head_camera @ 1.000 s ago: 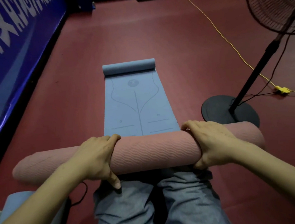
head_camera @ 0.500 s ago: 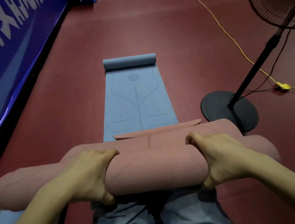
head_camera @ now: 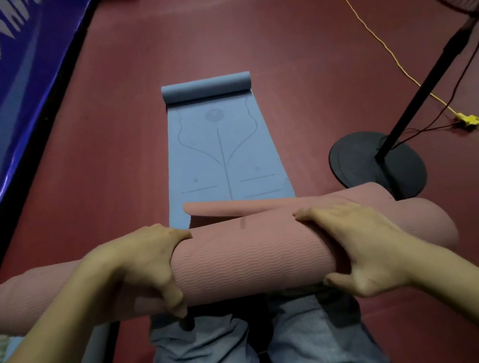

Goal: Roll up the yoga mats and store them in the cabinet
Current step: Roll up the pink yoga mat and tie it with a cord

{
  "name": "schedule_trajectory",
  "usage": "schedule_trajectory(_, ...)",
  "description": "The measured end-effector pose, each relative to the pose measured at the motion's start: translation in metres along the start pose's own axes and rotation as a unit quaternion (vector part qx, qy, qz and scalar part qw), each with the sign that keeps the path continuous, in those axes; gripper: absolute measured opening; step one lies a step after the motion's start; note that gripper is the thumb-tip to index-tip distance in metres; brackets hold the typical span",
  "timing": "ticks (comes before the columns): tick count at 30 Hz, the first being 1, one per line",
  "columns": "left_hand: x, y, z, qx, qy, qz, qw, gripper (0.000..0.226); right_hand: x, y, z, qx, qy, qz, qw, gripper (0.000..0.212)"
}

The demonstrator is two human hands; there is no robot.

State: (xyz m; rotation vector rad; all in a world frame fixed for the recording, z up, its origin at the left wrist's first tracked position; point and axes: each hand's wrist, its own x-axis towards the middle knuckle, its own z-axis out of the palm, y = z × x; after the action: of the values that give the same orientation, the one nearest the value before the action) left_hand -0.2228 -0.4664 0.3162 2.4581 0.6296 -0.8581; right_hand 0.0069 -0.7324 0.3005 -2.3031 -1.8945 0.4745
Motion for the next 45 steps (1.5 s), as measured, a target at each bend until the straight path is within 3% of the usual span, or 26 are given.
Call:
schedule_trajectory(3,0.003,-0.001,-0.003,-0.025,0.0,-0.001,1.0,0.088,0.009,-0.01,0.005,-0.092,-0.051,0.029,0.994,0.118)
schedule_trajectory(7,-0.004,0.001,0.018,0.017,0.086,-0.019,0.996,0.113,0.024,-0.011,0.0,-0.13,-0.075,0.043,0.988,0.107)
schedule_trajectory(11,-0.006,0.009,0.044,0.107,0.219,0.024,0.97,0.122,0.039,-0.004,-0.015,-0.103,-0.111,0.051,0.987,0.102)
schedule_trajectory(16,0.014,0.024,0.055,0.196,0.266,0.005,0.944,0.153,0.061,0.005,-0.031,-0.067,-0.165,0.062,0.982,0.1)
schedule_trajectory(18,0.015,0.023,0.055,0.189,0.279,0.015,0.941,0.151,0.065,0.008,-0.031,-0.058,-0.169,0.059,0.982,0.102)
schedule_trajectory(25,0.013,0.02,0.039,0.2,0.236,0.004,0.951,0.105,0.045,0.002,-0.011,-0.07,-0.073,0.026,0.995,0.109)
schedule_trajectory(29,0.018,0.022,0.015,0.184,0.182,0.006,0.966,0.109,0.037,-0.003,-0.001,-0.118,-0.038,0.026,0.992,0.114)
schedule_trajectory(32,0.018,0.029,0.006,0.155,0.168,0.009,0.973,0.107,0.042,-0.002,-0.007,-0.124,-0.06,0.041,0.99,0.12)
schedule_trajectory(37,0.006,0.033,0.012,0.104,0.165,0.001,0.981,0.099,0.044,-0.007,-0.018,-0.129,-0.081,0.042,0.987,0.091)
schedule_trajectory(45,-0.02,0.044,0.024,0.104,0.098,-0.01,0.99,0.093,0.009,-0.022,-0.011,-0.063,-0.125,0.057,0.989,0.098)
